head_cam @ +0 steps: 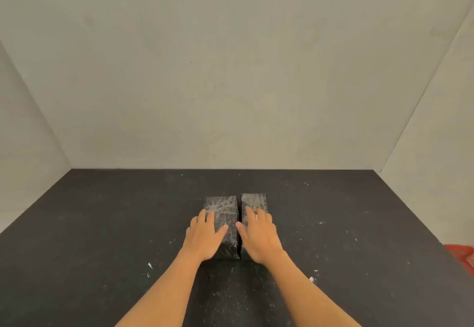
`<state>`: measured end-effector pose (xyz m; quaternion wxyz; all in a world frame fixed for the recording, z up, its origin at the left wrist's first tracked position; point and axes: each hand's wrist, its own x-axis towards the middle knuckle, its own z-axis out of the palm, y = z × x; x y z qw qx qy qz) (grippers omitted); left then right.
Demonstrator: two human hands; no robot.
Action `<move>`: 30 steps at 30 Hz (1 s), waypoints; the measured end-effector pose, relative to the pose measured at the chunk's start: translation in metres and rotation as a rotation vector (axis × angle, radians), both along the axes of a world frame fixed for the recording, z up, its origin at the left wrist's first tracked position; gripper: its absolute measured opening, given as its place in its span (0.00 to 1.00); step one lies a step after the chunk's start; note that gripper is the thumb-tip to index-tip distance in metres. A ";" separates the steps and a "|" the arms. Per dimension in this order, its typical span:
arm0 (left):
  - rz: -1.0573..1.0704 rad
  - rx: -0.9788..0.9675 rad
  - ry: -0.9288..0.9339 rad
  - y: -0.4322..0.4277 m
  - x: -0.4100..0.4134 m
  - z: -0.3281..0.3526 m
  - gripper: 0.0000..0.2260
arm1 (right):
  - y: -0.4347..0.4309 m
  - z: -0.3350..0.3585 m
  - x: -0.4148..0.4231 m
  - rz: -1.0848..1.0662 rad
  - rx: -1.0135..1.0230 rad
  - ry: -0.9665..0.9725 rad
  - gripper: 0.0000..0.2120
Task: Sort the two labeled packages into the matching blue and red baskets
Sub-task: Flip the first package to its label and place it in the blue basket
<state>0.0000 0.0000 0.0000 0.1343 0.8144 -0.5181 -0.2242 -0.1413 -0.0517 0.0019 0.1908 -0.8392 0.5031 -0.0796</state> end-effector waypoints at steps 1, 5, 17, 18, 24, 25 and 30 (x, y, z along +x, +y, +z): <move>0.009 0.006 0.014 0.002 0.002 -0.002 0.29 | 0.002 -0.003 0.003 0.041 -0.014 0.026 0.26; 0.052 -0.014 0.080 0.006 0.011 -0.008 0.28 | 0.011 -0.011 0.014 0.174 -0.027 0.115 0.27; 0.070 -0.063 0.452 0.009 0.027 -0.011 0.36 | 0.007 -0.015 0.033 0.243 -0.084 0.173 0.28; 0.051 -0.049 0.444 0.008 0.029 -0.011 0.39 | 0.005 -0.011 0.035 0.227 -0.051 0.099 0.27; 0.102 -0.129 0.416 0.001 0.024 -0.009 0.29 | 0.004 0.013 0.048 0.133 0.123 -0.286 0.30; 0.160 -0.140 0.476 0.001 0.024 -0.007 0.21 | 0.006 0.015 0.049 0.145 0.109 -0.292 0.30; 0.636 -0.303 0.896 0.001 0.037 -0.007 0.12 | 0.021 0.011 0.056 0.371 0.007 -0.262 0.38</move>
